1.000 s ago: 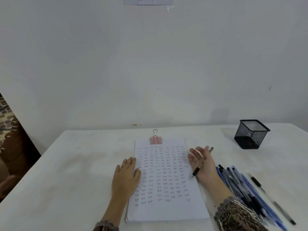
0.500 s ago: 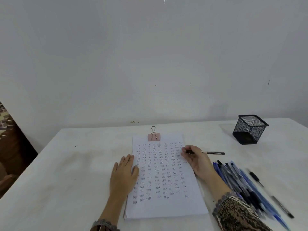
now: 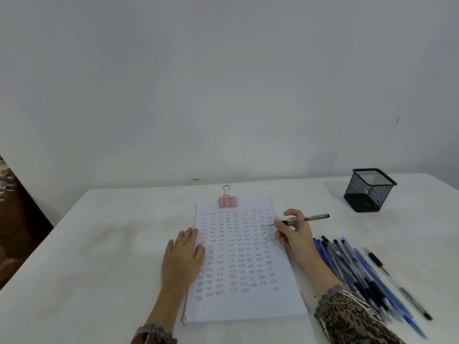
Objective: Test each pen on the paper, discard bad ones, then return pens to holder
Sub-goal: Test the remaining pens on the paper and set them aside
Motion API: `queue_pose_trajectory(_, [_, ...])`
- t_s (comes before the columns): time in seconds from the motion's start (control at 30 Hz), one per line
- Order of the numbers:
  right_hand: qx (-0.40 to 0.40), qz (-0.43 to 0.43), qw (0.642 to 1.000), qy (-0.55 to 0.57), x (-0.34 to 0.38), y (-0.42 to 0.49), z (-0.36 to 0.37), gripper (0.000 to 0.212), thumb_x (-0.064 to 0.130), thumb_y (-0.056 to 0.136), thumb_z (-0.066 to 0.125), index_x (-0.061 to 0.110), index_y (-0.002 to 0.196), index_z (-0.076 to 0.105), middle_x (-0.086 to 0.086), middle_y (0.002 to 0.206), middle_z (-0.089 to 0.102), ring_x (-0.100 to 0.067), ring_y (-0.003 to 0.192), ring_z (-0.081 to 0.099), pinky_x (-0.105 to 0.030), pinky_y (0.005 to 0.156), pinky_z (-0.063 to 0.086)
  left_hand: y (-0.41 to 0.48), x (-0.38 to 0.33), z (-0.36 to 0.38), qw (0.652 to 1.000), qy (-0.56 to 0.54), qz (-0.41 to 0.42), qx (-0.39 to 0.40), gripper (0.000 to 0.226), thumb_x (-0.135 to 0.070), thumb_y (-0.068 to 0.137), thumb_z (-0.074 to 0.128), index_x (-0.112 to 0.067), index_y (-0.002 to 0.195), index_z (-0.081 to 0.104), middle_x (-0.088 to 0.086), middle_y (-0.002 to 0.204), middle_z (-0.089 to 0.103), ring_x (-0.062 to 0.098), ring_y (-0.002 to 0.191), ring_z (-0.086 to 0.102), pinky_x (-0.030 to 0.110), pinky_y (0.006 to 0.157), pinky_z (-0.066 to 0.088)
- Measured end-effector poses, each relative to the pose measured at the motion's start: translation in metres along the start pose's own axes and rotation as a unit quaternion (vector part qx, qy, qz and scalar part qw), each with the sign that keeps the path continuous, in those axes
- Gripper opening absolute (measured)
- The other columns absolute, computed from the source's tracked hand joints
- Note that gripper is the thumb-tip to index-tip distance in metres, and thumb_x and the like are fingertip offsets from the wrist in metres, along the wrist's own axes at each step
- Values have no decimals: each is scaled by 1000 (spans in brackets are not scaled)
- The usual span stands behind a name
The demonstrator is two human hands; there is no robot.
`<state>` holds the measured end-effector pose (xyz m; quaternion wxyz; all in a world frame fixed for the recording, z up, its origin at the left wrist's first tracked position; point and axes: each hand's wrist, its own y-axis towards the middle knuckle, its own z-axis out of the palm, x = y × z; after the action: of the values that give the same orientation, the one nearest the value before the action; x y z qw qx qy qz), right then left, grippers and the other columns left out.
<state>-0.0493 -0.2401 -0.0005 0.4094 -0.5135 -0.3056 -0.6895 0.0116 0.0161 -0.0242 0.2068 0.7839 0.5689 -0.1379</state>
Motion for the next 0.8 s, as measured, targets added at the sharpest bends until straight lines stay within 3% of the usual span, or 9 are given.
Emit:
queue_pose_trajectory(0.07, [0,-11,1000,-19,-3,0,0,33,-14,83,57,12,67,43,-4,51,43,-9,39,43,-16,39,34,0,0,0,1000,1,0,0,70,-45,80,14,-18,144,25,-3,152,25,13,142,16,31,116,6])
queue_pose_trajectory(0.2, [-32,-37,996,-76,-10,1,2,65,-28,70,47,27,45,24,13,54,25,-3,46,20,-11,45,25,0,0,0,1000,-2,1,-2,79,-53,76,6,-19,144,26,-4,151,25,13,142,16,31,116,6])
queue_pose_trajectory(0.33, [-31,-58,990,-126,-11,1,4,64,-27,68,46,27,40,24,14,52,23,-3,48,18,-13,49,21,1,0,1,1000,-3,-4,4,55,-40,94,26,-19,145,24,-4,152,23,11,142,14,31,116,4])
queue_pose_trajectory(0.47, [-18,-55,987,-152,-12,0,5,62,-27,67,47,23,37,27,15,49,26,-2,47,20,-18,55,21,-1,-1,0,1000,-1,-2,4,63,-43,86,18,-20,145,24,-5,152,23,12,142,15,30,115,4])
queue_pose_trajectory(0.6, [-14,-68,984,-167,-8,-2,8,61,-26,67,48,25,45,23,4,61,21,-2,47,22,-12,51,22,0,-2,0,1000,-2,-7,2,50,-32,97,31,-20,145,21,-5,153,21,11,142,12,30,116,3])
queue_pose_trajectory(0.8, [-16,-73,983,-170,-8,-2,7,56,-23,66,50,22,48,22,4,60,22,-2,49,21,-15,55,25,-1,-4,-4,1000,6,-9,16,54,-38,95,23,-20,146,20,-5,153,19,10,142,11,30,115,2])
